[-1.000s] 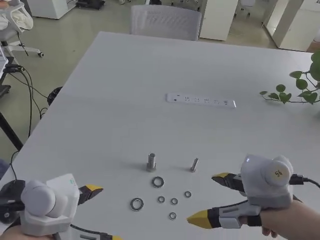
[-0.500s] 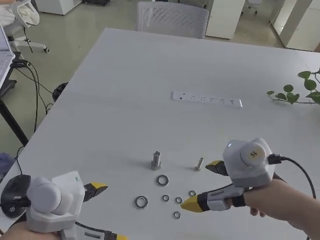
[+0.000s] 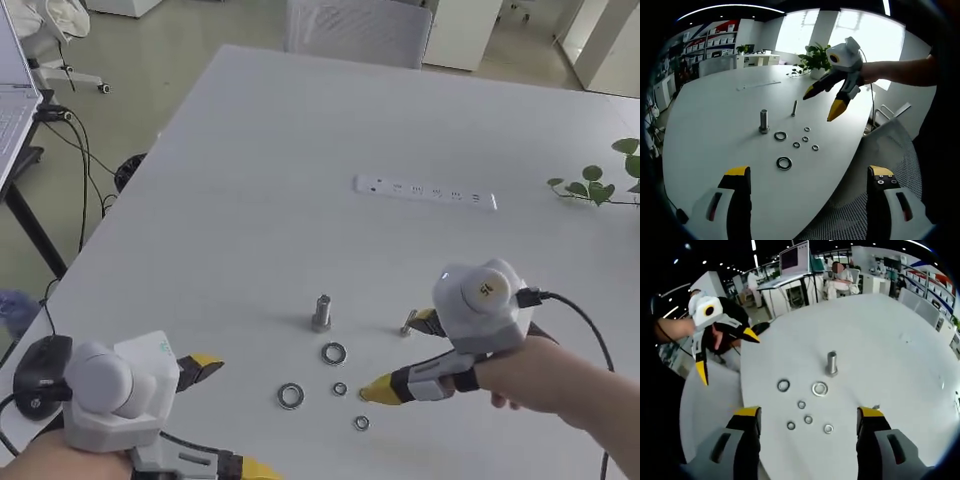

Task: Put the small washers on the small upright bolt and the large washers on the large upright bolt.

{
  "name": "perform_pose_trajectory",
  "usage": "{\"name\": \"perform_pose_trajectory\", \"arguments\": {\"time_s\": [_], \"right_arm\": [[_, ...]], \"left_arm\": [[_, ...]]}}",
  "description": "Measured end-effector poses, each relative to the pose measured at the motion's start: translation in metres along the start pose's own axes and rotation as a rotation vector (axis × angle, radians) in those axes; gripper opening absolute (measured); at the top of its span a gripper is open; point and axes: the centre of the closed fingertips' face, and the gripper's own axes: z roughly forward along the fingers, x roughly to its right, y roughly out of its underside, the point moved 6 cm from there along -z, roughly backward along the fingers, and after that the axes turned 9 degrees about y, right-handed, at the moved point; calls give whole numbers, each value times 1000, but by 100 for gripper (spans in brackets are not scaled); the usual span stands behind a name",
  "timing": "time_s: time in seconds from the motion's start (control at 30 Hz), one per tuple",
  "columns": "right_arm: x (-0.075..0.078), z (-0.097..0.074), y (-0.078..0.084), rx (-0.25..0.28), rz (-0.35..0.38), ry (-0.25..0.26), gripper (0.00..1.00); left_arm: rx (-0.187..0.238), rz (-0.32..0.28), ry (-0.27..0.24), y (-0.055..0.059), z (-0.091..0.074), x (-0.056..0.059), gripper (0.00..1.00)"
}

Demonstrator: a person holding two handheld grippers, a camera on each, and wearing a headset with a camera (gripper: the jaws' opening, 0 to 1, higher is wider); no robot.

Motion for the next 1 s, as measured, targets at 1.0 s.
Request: {"name": "perform_pose_trajectory", "arguments": {"time_s": [1.0], "right_arm": [[4, 66, -10, -153, -107, 11, 59]], "left_arm": [[1, -2, 22, -1, 4, -2, 97]]}}
